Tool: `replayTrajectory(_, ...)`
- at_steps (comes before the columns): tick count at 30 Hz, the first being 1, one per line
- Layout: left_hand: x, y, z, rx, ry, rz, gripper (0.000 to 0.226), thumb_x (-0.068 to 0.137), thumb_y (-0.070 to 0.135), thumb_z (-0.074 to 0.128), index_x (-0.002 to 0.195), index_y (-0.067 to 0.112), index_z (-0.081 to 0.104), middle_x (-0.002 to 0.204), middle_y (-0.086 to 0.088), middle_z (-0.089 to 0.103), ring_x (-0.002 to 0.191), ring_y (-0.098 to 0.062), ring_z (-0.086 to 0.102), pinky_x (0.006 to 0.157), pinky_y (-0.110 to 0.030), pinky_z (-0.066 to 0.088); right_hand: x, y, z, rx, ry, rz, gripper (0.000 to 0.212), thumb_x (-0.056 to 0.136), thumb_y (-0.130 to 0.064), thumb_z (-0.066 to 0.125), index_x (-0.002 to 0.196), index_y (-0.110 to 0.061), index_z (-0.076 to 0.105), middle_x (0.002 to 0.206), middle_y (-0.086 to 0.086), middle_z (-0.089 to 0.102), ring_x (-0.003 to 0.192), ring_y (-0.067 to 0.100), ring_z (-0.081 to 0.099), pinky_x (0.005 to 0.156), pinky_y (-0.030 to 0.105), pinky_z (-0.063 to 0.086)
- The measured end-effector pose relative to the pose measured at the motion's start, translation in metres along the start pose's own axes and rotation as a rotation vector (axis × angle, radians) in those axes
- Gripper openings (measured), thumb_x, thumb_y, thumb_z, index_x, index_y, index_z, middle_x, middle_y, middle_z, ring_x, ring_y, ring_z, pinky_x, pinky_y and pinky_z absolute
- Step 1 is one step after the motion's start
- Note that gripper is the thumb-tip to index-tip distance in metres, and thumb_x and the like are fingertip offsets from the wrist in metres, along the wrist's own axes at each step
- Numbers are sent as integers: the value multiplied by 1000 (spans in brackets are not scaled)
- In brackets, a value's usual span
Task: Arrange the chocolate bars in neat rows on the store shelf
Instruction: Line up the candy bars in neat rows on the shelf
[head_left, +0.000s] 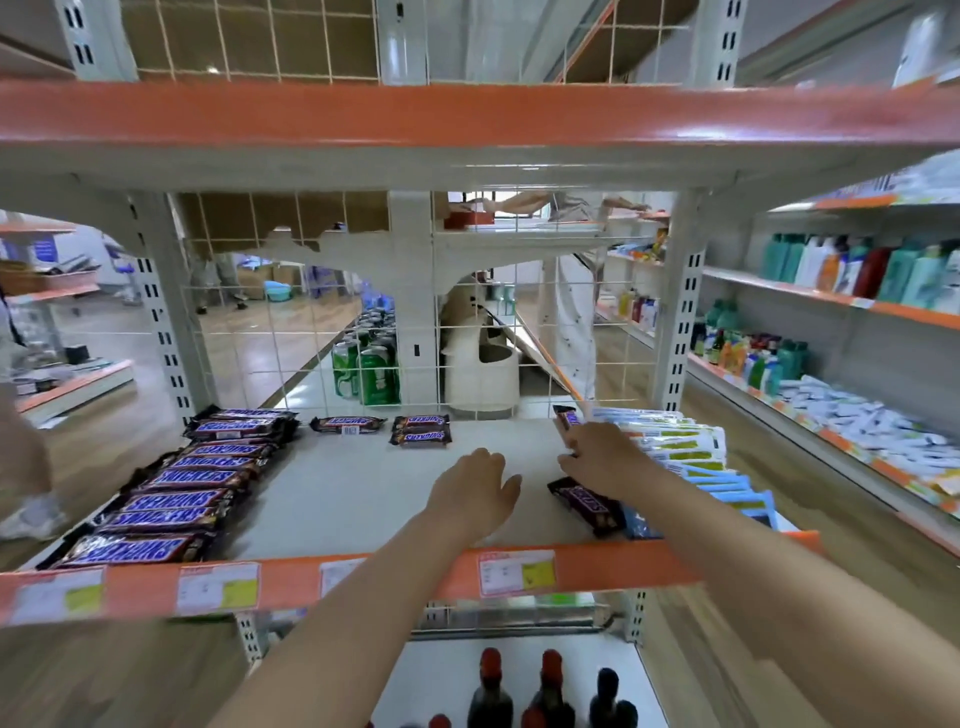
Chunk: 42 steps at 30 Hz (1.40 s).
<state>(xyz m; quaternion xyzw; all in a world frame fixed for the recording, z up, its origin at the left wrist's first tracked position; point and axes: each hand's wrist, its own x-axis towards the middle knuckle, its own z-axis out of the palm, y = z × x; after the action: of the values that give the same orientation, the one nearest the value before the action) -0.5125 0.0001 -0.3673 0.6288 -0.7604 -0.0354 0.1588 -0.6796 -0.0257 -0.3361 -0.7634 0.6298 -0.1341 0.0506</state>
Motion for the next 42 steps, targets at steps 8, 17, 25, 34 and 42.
replayTrajectory(8,-23,6,-7,1,41,-8,42,99,35,36,122,3,51,126,-15,50,117,-29,47,95,-35,40,-40,0,-9,-167,-124,26,39,91,-35,54,68,-10,36,63,-2,33,66,17,42,55,27,33)
replayTrajectory(17,-39,8,-18,-2,34,-16,42,99,35,36,122,3,51,126,-15,50,116,-29,48,93,-34,41,-58,-14,-1,-400,-97,51,40,96,-29,44,125,-2,50,128,14,54,119,31,52,92,36,44)
replayTrajectory(25,-42,-6,-23,-14,63,-29,40,98,34,37,118,3,53,122,-15,52,114,-29,49,92,-35,42,-50,-17,10,-382,-86,83,33,95,-19,39,123,-8,52,128,10,55,117,26,54,91,33,45)
replayTrajectory(34,-45,-27,-16,-2,57,-48,42,98,35,37,122,5,51,123,-13,52,116,-27,48,94,-34,41,-40,-23,23,-378,-3,73,32,93,-16,43,123,-6,51,128,12,52,116,27,53,90,34,46)
replayTrajectory(42,-50,-46,-26,117,177,64,45,97,32,43,134,8,42,136,-8,43,125,-24,41,95,-34,39,-25,-54,39,-542,428,-307,26,61,-16,79,84,-12,68,86,4,62,83,22,62,69,31,50)
